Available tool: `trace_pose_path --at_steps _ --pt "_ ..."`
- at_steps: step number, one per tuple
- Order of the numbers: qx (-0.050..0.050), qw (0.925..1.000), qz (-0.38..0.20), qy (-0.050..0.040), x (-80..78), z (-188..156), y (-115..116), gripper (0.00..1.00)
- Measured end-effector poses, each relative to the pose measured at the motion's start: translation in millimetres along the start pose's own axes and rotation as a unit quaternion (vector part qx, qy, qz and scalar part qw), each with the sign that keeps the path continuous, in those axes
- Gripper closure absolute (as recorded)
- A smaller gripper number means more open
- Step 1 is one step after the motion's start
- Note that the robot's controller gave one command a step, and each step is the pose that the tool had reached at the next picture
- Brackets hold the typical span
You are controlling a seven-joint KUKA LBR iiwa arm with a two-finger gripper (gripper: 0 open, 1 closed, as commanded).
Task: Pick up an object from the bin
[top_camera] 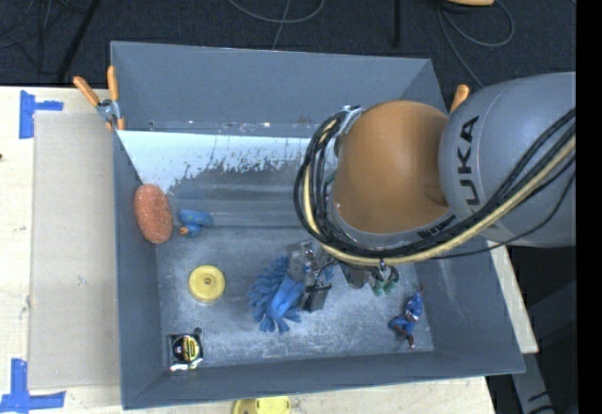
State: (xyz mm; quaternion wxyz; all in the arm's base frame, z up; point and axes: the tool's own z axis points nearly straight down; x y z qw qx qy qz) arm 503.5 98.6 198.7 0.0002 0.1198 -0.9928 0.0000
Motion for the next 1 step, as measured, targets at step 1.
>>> trace_pose_path --at_steps 1 --pt "0.0 1.0 -0.006 0.0035 -10.6 -42.5 0.5 1.0"
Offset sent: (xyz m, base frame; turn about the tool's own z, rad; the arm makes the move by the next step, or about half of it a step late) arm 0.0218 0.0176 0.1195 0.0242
